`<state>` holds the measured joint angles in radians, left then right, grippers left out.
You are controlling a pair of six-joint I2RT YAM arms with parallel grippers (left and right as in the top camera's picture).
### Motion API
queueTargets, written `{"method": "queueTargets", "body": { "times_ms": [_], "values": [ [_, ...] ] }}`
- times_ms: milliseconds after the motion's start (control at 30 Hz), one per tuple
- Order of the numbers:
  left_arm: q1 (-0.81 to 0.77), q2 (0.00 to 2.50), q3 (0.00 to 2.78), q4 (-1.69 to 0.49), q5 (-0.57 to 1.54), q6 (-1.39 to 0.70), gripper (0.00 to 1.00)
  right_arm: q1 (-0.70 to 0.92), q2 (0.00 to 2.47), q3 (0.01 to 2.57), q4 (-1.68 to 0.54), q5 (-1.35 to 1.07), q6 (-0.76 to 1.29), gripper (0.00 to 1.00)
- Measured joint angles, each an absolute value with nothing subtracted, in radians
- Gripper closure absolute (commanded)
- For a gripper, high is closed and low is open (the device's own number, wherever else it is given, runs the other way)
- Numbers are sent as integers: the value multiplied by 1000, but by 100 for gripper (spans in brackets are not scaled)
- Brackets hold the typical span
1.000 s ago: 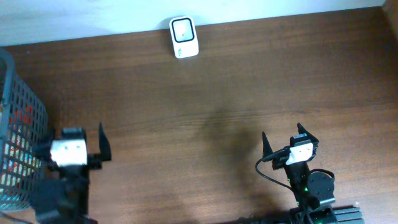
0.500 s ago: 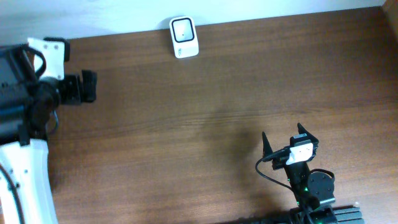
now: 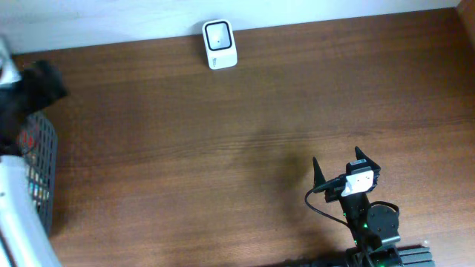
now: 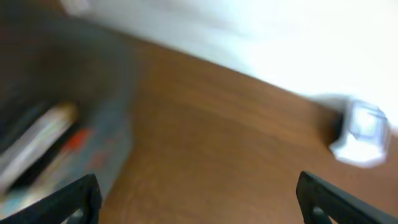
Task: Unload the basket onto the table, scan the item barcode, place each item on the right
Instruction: 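Reach into the basket and grasp the snack bag with the left gripper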
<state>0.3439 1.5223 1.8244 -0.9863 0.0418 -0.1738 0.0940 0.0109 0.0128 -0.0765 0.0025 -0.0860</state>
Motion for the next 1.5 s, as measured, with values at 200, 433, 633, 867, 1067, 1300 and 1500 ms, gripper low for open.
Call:
{"method": "queueTargets", "body": {
  "times_ms": [200, 433, 633, 867, 1067, 1300, 1500],
  "values": [
    [579, 1522, 1829, -1086, -134, -417, 1, 94, 11, 13, -76, 2, -86, 1],
    [796, 1583, 1829, -1155, -193, -499, 1, 94, 11, 13, -76, 2, -86, 1],
    [817, 1782, 1829, -1187, -190, -502, 1, 94, 11, 13, -76, 2, -86, 1],
    [817, 1980, 1829, -1186, -133, -466, 1, 94, 11, 13, -76, 2, -86, 1],
    [817, 2085, 1829, -1149, -89, -426, 1, 94, 11, 13, -76, 2, -86, 1],
    [817, 2136, 1832, -1139, -98, -404, 52, 94, 11, 13, -76, 2, -86, 1],
    [818, 2140, 1836, -1120, -96, -392, 85, 94, 11, 13, -76, 2, -86, 1]
  ]
}}
